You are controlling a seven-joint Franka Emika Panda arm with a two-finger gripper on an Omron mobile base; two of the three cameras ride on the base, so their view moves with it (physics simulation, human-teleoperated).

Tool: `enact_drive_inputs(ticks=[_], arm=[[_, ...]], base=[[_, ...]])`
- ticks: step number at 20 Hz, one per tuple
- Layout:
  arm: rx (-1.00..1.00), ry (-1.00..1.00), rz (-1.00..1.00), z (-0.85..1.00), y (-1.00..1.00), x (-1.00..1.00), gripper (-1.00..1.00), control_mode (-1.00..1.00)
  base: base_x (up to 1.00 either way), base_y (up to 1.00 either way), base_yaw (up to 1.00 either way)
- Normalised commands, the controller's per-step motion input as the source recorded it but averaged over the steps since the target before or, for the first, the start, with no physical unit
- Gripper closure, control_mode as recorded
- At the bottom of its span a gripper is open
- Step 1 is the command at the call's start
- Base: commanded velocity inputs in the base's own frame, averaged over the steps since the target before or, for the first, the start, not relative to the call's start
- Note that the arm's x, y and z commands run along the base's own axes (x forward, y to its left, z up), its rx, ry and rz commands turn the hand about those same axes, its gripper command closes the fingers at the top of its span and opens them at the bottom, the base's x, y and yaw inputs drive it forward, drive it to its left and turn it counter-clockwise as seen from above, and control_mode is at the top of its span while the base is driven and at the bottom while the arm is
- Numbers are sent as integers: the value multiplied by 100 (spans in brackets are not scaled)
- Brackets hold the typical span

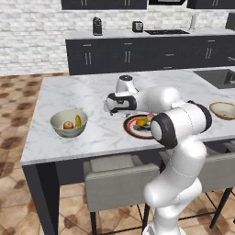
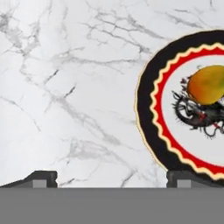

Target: Take the fruits from the plate on the dining counter and place two fruits in each bowl.

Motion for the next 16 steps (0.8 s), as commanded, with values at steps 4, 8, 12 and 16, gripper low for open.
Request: enact_drive_inputs(ticks=[4,8,12,16], arm=[[0,10,-35,0,-94,2,-100,-100],[0,9,-27,0,-74,21,-100,-100],[0,17,-33,0,-81,7,-100,-100],[4,18,-24,-12,-61,0,-100,-100]], base=[[0,0,0],[0,0,0],[0,0,0],[0,0,0]])
